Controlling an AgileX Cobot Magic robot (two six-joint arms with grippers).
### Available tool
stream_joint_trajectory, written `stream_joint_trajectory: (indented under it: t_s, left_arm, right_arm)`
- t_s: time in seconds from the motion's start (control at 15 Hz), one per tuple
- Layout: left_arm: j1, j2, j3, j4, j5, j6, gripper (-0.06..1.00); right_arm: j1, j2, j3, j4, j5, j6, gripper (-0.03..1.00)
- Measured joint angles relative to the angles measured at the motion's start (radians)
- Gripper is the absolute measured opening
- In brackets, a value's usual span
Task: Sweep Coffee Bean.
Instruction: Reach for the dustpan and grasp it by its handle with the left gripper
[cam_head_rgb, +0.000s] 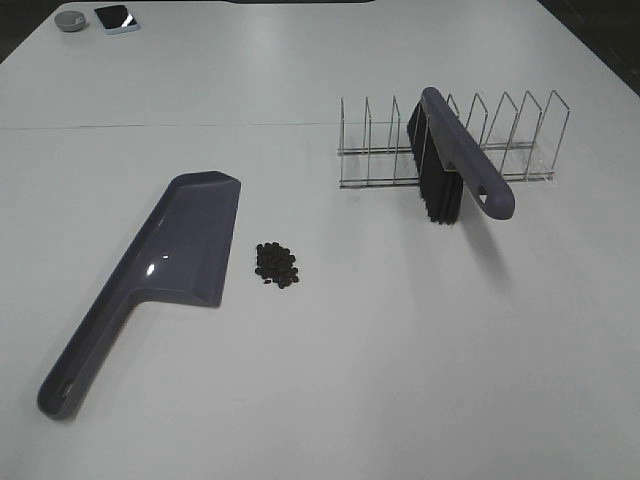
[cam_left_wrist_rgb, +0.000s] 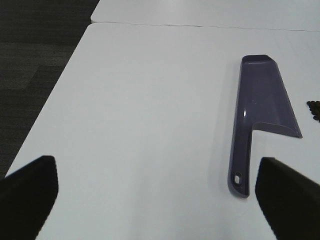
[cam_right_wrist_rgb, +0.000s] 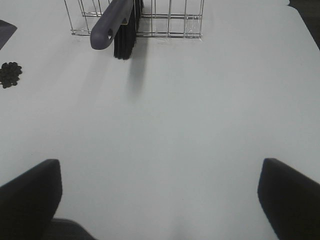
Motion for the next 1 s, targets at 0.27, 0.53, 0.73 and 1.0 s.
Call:
stream_joint_trajectory:
  t_s: [0.27, 0.53, 0.73, 1.0]
  left_arm:
    - [0.0, 0.0, 0.0, 0.0, 0.0, 0.0, 0.99]
    - [0.0, 0.0, 0.0, 0.0, 0.0, 0.001, 0.99]
    - [0.0, 0.0, 0.0, 0.0, 0.0, 0.001, 0.99]
    - [0.0, 0.0, 0.0, 0.0, 0.0, 0.0, 0.99]
  right_arm:
    - [0.0, 0.0, 0.0, 0.0, 0.0, 0.0, 0.99]
    - [0.0, 0.0, 0.0, 0.0, 0.0, 0.0, 0.99]
    - [0.0, 0.0, 0.0, 0.0, 0.0, 0.0, 0.99]
    - [0.0, 0.0, 0.0, 0.0, 0.0, 0.0, 0.99]
